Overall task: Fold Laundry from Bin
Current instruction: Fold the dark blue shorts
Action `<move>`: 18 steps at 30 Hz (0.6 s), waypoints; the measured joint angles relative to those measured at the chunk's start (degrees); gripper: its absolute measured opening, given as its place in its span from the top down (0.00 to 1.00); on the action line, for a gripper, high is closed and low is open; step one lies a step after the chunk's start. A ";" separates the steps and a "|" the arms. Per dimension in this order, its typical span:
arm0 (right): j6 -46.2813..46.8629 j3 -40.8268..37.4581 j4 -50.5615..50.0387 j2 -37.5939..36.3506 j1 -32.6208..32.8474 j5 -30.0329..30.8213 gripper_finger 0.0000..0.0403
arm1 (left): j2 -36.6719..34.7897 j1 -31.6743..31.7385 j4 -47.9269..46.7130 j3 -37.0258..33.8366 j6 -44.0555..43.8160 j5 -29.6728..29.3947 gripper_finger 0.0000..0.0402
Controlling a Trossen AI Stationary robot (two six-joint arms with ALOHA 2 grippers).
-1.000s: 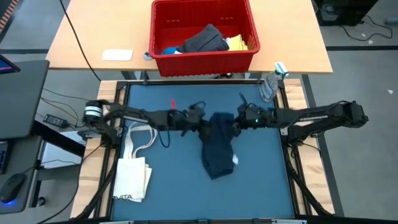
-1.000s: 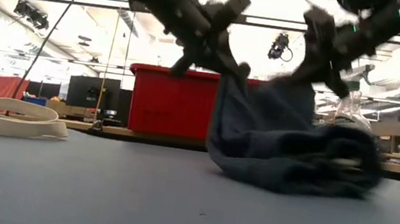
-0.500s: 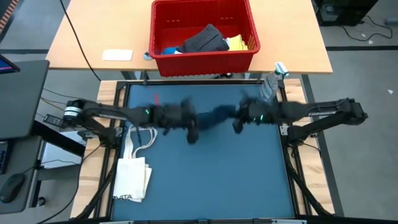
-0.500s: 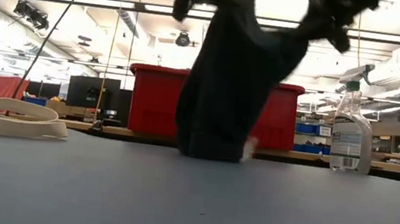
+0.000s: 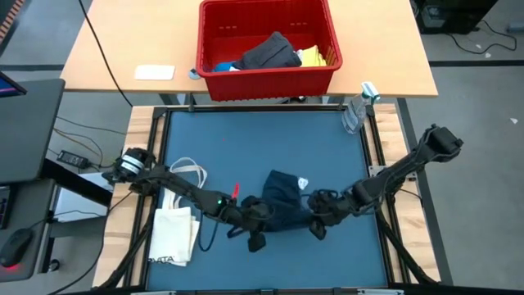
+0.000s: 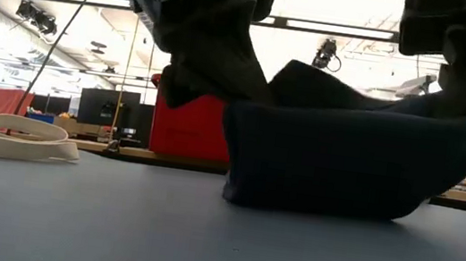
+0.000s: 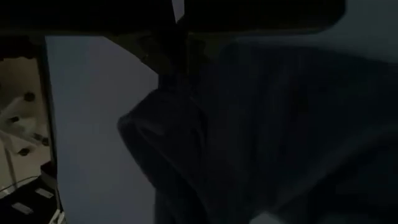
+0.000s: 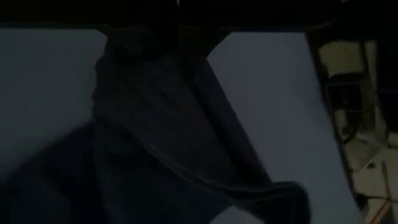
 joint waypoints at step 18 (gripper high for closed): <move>-6.11 -5.25 -1.67 1.39 -29.56 -2.47 0.96 | -2.90 23.66 -6.99 -0.45 4.27 0.32 0.98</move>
